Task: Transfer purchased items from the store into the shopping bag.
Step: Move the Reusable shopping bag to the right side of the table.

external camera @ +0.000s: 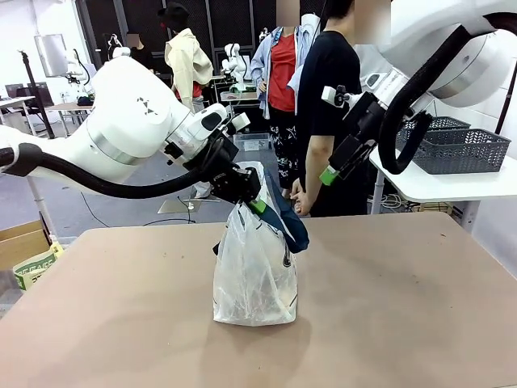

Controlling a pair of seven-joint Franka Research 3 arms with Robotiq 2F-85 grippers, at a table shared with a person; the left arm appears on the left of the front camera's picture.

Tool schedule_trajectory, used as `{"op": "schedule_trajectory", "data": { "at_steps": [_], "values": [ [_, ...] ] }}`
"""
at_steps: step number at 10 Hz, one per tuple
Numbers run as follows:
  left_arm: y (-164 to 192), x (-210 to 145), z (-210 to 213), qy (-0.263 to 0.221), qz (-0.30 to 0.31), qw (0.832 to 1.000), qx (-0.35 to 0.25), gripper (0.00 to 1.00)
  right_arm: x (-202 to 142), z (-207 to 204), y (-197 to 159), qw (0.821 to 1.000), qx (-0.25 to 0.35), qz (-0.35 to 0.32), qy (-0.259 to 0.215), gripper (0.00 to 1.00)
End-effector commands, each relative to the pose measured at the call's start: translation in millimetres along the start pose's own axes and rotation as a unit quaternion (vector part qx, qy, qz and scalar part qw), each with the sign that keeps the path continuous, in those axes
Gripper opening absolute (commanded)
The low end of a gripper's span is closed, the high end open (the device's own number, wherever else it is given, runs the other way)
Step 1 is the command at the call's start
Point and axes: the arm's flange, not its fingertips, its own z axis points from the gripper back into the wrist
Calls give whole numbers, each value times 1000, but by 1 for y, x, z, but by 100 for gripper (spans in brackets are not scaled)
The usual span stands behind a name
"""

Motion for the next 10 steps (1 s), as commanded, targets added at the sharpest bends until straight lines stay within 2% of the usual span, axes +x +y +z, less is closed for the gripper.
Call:
{"op": "schedule_trajectory", "data": {
  "at_steps": [1,4,8,10],
  "values": [
    [0,0,0,0,0,1000,0,0,3,5,1,1000,-4,3,3,100],
    [0,40,16,73,-21,991,107,0,3,5,1,1000,-4,3,3,100],
    [11,86,53,121,-42,975,180,0,3,5,1,1000,-4,3,3,100],
    [32,92,82,154,-30,961,230,0,3,5,1,1000,-4,3,3,100]
  ]
}}
